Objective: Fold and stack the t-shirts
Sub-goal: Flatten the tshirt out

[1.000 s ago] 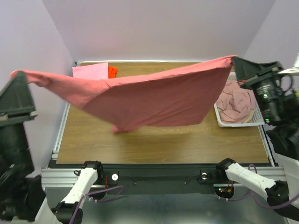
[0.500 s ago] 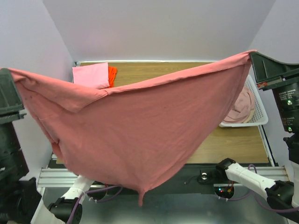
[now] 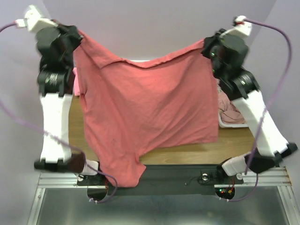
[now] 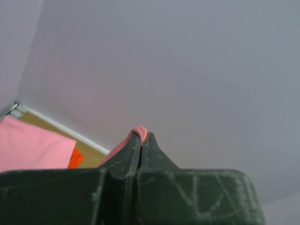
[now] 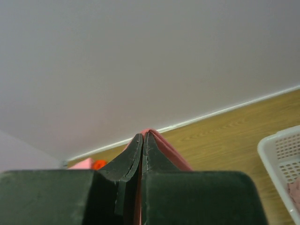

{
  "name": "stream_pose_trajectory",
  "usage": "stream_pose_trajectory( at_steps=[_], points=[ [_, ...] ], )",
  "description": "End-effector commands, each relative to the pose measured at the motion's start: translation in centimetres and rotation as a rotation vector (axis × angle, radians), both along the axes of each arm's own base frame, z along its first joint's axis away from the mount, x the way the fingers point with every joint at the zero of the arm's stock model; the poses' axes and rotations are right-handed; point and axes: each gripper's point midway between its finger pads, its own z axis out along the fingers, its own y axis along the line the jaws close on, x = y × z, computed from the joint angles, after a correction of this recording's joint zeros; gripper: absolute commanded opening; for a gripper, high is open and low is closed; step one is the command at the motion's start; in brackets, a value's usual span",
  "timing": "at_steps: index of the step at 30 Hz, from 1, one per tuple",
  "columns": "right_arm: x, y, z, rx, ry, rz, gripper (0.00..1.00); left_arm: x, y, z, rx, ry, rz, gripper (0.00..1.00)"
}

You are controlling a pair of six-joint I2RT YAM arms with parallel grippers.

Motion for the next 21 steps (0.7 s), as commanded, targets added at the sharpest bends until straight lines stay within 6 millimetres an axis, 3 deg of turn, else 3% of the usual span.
stream_pose_trajectory(
  at_steps=[1, 4, 5, 7, 8, 9, 10, 13, 14, 15, 17, 19, 20, 21],
  points=[
    [2.4, -2.6, 4.2, 0.006, -0.099, -0.118, 0.00, 3.9, -0.9, 3.1, 0.049, -0.075, -0.037, 0.00],
    [4.7, -2.7, 5.3, 0.003, -0.130, -0.093, 0.00, 3.1, -1.2, 6.3, 0.070, -0.142, -0.051, 0.00],
    [4.3, -3.0, 6.6, 0.013, -0.159, -0.090, 0.00, 2.2, -1.2, 7.3, 0.085, -0.158, -0.051, 0.00],
    [3.8, -3.0, 7.3, 0.016, -0.176, -0.079, 0.00, 0.8, -1.1, 8.3, 0.101, -0.187, -0.046, 0.00],
    [3.6, -2.7, 7.5, 0.014, -0.181, -0.061, 0.00, -1.8, -0.9, 9.7, 0.105, -0.236, -0.040, 0.00],
    [3.1, -2.8, 7.8, 0.016, -0.190, -0.051, 0.00, -2.3, -0.7, 9.7, 0.115, -0.251, -0.029, 0.00],
    [2.0, -3.0, 8.5, 0.022, -0.210, -0.038, 0.00, -5.1, -0.2, 10.9, 0.110, -0.299, -0.009, 0.00],
    [0.7, -2.9, 8.0, 0.038, -0.208, -0.002, 0.00, -7.8, 0.1, 11.1, 0.118, -0.321, 0.001, 0.00],
    [-1.3, -3.2, 9.1, 0.053, -0.241, 0.024, 0.00, -10.1, -0.1, 11.8, 0.125, -0.355, -0.009, 0.00],
    [-1.4, -3.0, 8.4, 0.061, -0.229, 0.041, 0.00, -10.6, -0.3, 11.5, 0.133, -0.352, -0.020, 0.00],
    [-4.3, -3.5, 9.7, 0.086, -0.273, 0.078, 0.00, -13.3, -0.4, 12.0, 0.137, -0.382, -0.034, 0.00],
    [-6.1, -3.9, 10.0, 0.107, -0.292, 0.097, 0.00, -14.6, -0.5, 11.8, 0.134, -0.381, -0.042, 0.00],
    [-6.9, -4.1, 10.3, 0.113, -0.305, 0.103, 0.00, -16.2, -0.5, 11.9, 0.131, -0.397, -0.045, 0.00],
    [-9.0, -4.9, 11.2, 0.132, -0.340, 0.107, 0.00, -17.0, -0.5, 12.0, 0.127, -0.405, -0.052, 0.00]
  ],
)
